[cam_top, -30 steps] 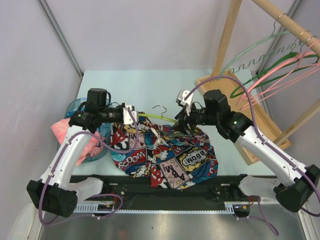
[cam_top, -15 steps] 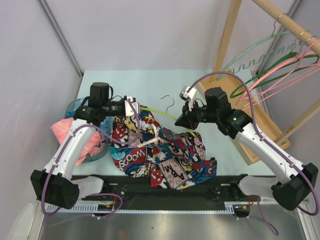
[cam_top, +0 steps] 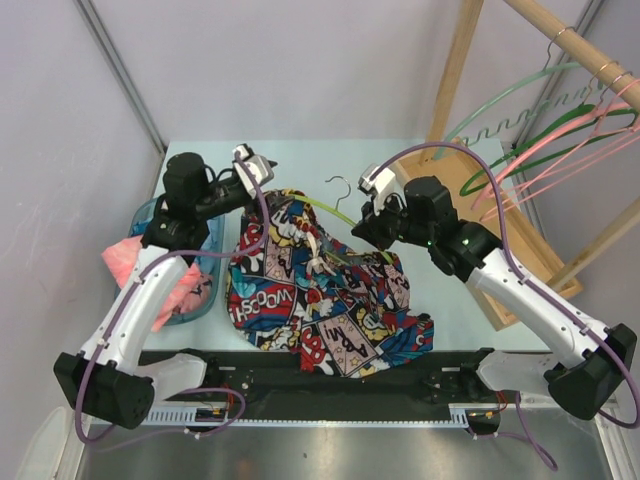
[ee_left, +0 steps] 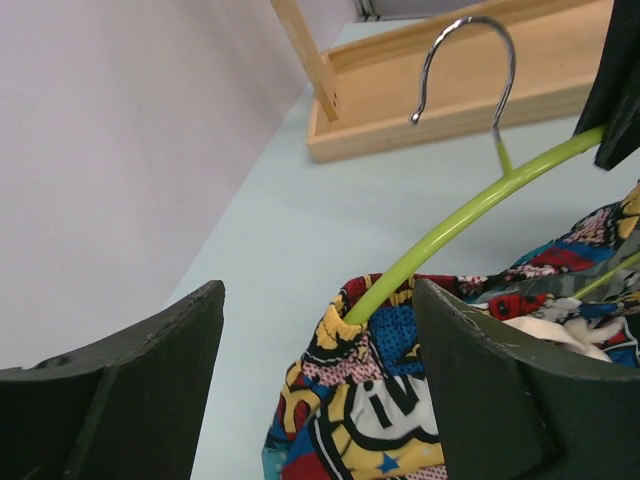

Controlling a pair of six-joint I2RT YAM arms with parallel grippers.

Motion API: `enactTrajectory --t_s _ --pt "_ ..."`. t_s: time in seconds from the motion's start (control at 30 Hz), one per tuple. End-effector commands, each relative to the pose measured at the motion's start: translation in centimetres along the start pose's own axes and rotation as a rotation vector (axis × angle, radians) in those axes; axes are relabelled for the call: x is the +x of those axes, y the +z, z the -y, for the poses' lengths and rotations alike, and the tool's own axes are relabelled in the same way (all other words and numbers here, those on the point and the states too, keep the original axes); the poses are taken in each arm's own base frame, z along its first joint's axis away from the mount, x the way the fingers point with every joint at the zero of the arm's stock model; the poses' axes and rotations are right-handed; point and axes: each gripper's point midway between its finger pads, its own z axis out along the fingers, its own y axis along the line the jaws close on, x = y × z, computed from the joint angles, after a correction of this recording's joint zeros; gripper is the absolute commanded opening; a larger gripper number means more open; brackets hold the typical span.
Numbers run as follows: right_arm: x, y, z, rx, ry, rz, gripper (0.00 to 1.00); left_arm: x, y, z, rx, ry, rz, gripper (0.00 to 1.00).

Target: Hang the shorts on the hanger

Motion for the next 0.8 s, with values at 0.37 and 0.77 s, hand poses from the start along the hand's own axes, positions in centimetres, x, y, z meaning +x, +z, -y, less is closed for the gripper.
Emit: enactTrajectory --t_s 0.37,0.77 --pt "-7.1 -0.9 0.3 0.151 -0.104 0.16 0.0 -2.5 3.3 2.0 0.104 0.517 -0.015 0.63" --pt "-7.1 -1.2 -1.4 0.088 -0.06 0.15 0.0 -1.1 6.3 3.6 0.132 0.747 -0.022 0.27"
